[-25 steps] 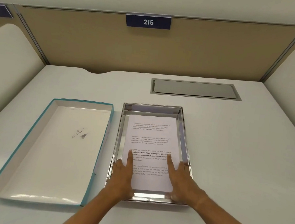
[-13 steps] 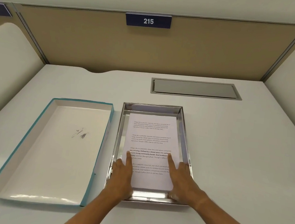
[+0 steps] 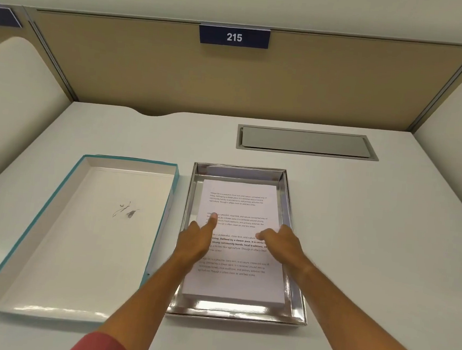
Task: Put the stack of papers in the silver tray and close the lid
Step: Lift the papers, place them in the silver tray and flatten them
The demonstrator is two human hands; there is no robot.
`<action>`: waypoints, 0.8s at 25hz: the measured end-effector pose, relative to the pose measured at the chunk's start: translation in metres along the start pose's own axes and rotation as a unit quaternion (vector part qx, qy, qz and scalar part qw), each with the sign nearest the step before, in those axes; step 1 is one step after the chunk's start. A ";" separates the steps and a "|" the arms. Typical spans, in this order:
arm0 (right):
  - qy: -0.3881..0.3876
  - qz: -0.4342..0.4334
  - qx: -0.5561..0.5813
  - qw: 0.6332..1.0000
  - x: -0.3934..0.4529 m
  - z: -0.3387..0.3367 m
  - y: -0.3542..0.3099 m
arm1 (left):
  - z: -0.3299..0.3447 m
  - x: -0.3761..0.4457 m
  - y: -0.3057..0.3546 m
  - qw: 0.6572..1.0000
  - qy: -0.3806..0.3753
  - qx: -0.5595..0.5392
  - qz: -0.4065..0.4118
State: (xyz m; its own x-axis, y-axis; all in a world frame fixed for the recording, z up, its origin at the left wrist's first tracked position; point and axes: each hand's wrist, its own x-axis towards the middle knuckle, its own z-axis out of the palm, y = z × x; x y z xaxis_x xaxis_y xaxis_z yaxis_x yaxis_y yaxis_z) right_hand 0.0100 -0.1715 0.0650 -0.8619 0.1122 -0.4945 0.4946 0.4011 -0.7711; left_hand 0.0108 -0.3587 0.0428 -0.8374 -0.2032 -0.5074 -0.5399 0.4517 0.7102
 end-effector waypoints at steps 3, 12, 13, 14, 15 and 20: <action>0.014 0.037 0.020 0.999 0.005 0.002 -0.003 | -0.003 0.002 -0.001 1.000 0.013 -0.011 -0.020; 0.012 0.076 0.040 0.996 0.016 0.001 0.001 | -0.014 0.011 -0.003 0.979 -0.005 -0.185 -0.085; 0.010 0.079 0.044 0.996 0.016 0.000 0.001 | -0.015 0.010 -0.002 0.975 -0.012 -0.200 -0.096; 0.008 0.082 0.047 0.996 0.015 0.000 0.001 | -0.015 0.011 -0.001 0.973 -0.017 -0.208 -0.100; 0.005 0.082 0.052 0.995 0.015 -0.001 0.000 | -0.015 0.010 -0.001 0.972 -0.020 -0.212 -0.100; 0.002 0.073 0.043 0.996 0.016 -0.001 0.002 | -0.015 0.013 -0.004 0.971 -0.028 -0.213 -0.104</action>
State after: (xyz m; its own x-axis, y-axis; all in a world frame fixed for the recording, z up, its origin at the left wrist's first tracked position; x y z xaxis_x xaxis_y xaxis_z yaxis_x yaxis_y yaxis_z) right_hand -0.0032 -0.1677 0.0558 -0.7809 0.1674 -0.6017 0.6217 0.3011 -0.7231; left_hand 0.0008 -0.3763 0.0400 -0.7071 -0.1991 -0.6785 -0.6927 0.0023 0.7213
